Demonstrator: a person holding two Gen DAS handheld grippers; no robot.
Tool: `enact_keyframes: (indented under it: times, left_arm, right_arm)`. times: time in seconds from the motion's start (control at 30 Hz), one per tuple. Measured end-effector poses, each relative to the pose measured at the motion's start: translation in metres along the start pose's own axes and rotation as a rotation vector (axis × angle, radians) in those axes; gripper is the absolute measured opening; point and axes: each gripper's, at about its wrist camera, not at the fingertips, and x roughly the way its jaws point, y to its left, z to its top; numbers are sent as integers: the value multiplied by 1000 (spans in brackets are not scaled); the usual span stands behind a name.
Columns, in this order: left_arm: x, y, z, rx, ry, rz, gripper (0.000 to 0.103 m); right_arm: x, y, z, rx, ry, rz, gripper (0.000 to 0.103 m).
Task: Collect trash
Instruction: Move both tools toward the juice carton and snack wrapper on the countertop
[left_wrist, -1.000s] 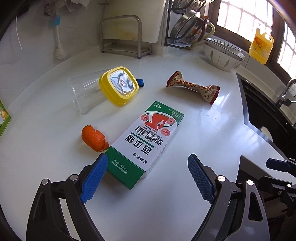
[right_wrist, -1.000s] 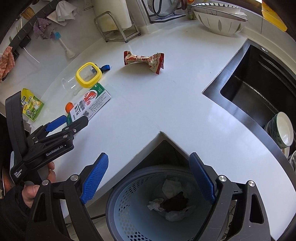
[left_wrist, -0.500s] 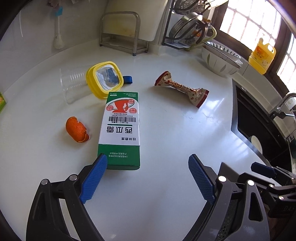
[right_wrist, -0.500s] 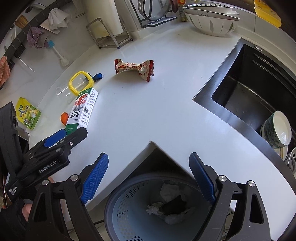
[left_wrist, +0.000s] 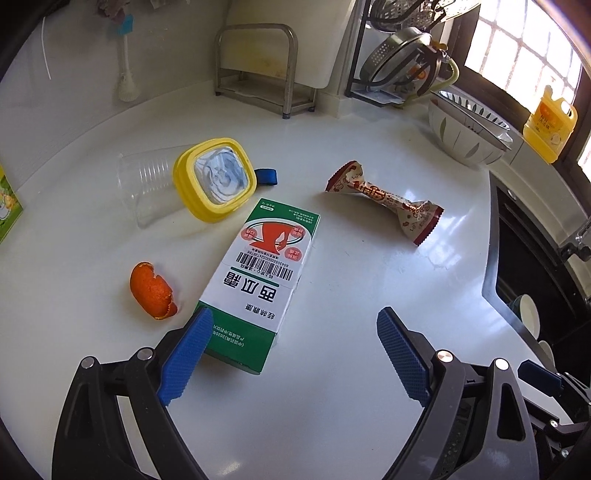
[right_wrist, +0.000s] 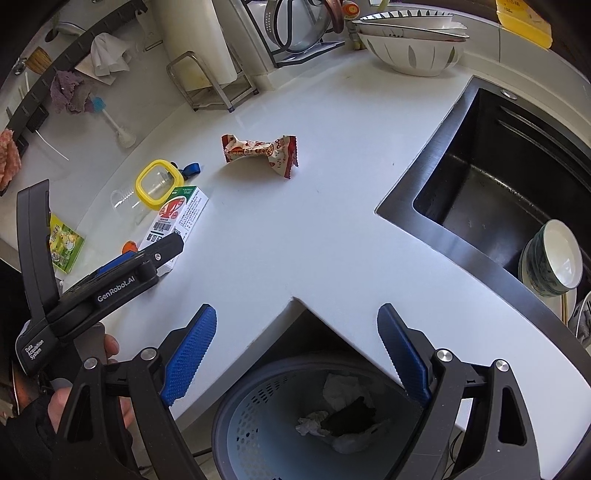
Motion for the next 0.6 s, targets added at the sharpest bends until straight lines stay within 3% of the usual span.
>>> enact_keyframes:
  times: [0.2, 0.43, 0.6]
  left_arm:
    - [5, 0, 15, 32, -9, 15, 88]
    - [28, 5, 35, 103, 33, 33, 88]
    - [40, 6, 38, 116, 68, 0, 88]
  right_arm:
    - [1, 0, 1, 11, 2, 9, 85]
    - [1, 0, 3, 21, -5, 11, 85]
    - [6, 0, 11, 22, -23, 8, 85]
